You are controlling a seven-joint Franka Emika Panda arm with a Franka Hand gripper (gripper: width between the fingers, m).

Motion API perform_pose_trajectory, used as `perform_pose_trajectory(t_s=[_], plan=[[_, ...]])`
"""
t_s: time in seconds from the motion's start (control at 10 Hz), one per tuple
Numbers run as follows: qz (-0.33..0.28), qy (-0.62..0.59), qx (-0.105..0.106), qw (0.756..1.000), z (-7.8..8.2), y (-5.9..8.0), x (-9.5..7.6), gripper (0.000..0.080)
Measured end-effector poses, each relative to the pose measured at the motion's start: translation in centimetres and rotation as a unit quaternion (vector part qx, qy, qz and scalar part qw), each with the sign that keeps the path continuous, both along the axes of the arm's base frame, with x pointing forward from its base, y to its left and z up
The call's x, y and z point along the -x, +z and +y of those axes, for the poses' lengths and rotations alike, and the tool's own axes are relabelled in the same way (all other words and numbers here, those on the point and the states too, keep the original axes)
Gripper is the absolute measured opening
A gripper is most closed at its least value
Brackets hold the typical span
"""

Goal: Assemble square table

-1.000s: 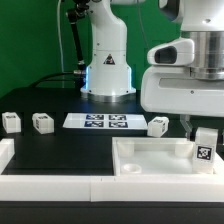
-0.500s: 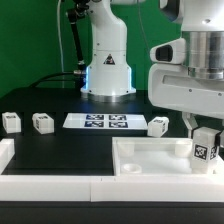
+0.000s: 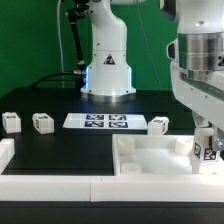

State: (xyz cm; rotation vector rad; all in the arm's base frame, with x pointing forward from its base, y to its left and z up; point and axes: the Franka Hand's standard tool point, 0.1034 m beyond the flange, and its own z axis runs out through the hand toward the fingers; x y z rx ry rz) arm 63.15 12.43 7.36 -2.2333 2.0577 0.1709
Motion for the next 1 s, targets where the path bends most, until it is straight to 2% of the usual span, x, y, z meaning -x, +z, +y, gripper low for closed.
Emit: perform_pose_trajectory(t_s=[0.2, 0.6, 0.8, 0.9, 1.0], plan=[[-0.013, -0.172, -0.029, 0.985, -0.15, -0.02, -0.05, 0.0291], [-0.006, -0.261, -0.024, 0.965, -0.39, 0.09, -0.19, 0.0292], [-0.007, -0.258, -0.021, 0.966, -0.52, 0.09, -0.19, 0.0292], [-0.006, -0.257, -0.021, 0.966, -0.47, -0.02, -0.12, 0.0320], [-0.006, -0.256, -0.021, 0.966, -0.46, -0.05, -0.11, 0.0516]])
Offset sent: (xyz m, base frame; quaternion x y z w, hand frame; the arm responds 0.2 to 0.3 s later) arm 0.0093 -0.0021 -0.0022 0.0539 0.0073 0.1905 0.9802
